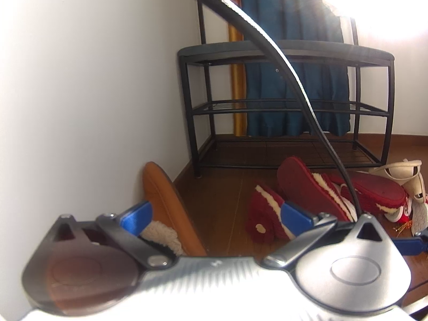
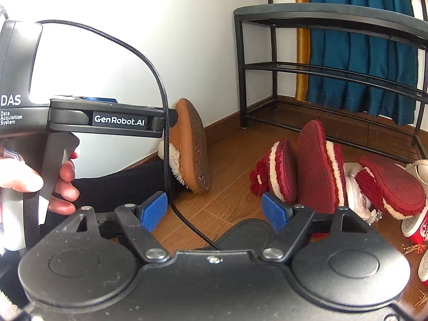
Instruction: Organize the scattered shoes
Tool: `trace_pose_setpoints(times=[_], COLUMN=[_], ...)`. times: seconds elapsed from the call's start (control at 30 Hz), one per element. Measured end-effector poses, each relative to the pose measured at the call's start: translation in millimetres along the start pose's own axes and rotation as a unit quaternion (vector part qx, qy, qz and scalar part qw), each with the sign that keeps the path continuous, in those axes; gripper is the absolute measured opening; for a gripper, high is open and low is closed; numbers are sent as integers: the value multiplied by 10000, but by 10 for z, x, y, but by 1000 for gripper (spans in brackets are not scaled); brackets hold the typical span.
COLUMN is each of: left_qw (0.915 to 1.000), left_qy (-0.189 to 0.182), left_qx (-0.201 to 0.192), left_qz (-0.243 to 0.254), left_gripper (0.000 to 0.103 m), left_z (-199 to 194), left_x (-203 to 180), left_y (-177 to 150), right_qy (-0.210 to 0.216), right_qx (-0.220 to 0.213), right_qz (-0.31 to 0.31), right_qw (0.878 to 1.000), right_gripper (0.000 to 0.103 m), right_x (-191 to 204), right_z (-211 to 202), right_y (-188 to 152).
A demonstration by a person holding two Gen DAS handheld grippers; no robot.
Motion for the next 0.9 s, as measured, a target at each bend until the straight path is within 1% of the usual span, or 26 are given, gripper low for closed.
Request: trace_pose_setpoints(times=[0.1, 0.13, 0.2, 0.27, 0.33, 0.37, 0.43, 0.47, 0.53, 0.57, 0.6, 0.67, 0.73, 0.77, 0.8, 0.83, 0.9], left_qw=[10000, 9999, 9998, 9999, 10000, 9999, 9998, 9997, 9997, 9997, 9998, 9998, 9998, 9998, 9998, 9996, 9992], left_qy=[-13, -1, 47, 32, -45, -98, -171, -200, -199, -160, -136, -84, -35, 89, 151, 264, 401], left_qx=[-39, -53, -44, 8, 77, 105, 116, 123, 131, 132, 134, 163, 168, 106, 73, 11, -31], left_qz=[76, 112, 168, 112, 32, 12, 55, 88, 108, 113, 114, 108, 121, 144, 145, 108, -80], left_gripper=[102, 102, 102, 102, 102, 102, 102, 102, 102, 102, 102, 102, 102, 102, 102, 102, 102], left_z=[-6, -6, 6, 23, 31, 30, 31, 28, 31, 37, 43, 62, 79, 89, 82, 90, 137], left_x=[-32, -37, -34, -26, -51, -77, -136, -168, -188, -179, -170, -142, -125, -116, -107, -84, -22], left_y=[-3, -7, -23, -38, -52, -59, -66, -73, -87, -97, -99, -110, -114, -109, -107, -91, -32], right_qy=[68, 71, 14, -42, -99, -127, -184, -359, -969, -1189, -1363, -1711, -2055, -2226, -2293, -2178, -1786], right_qx=[19, 8, -27, -63, -98, -116, -151, -189, -329, -430, -535, -742, -949, -1052, -1105, -1063, -885], right_qz=[71, 105, 152, 199, 246, 269, 316, 289, 235, 250, 272, 318, 363, 385, 389, 380, 362], right_qw=[10000, 9999, 9999, 9998, 9996, 9995, 9992, 9988, 9945, 9917, 9888, 9819, 9734, 9685, 9663, 9694, 9793], right_gripper=[80, 83, 84, 84, 84, 87, 88, 88, 90, 92, 92, 98, 99, 99, 100, 100, 100], right_x=[23, 20, 11, 2, -7, -12, -21, -20, -59, -94, -129, -199, -267, -301, -318, -310, -277], right_z=[32, 31, 27, 23, 19, 17, 13, 15, -4, -41, -88, -185, -284, -335, -375, -393, -412], right_y=[23, 26, 24, 22, 19, 18, 15, 22, 50, 62, 70, 87, 103, 110, 112, 104, 79])
Point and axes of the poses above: each gripper's, at about its wrist camera, not at the fingertips, and z roughly the way its jaws point, x to its left, y to its top, the point moved 5 cm from there along z, roughly the way its jaws point, and after that the axes turned 4 degrees about x, right-handed, at the moved point
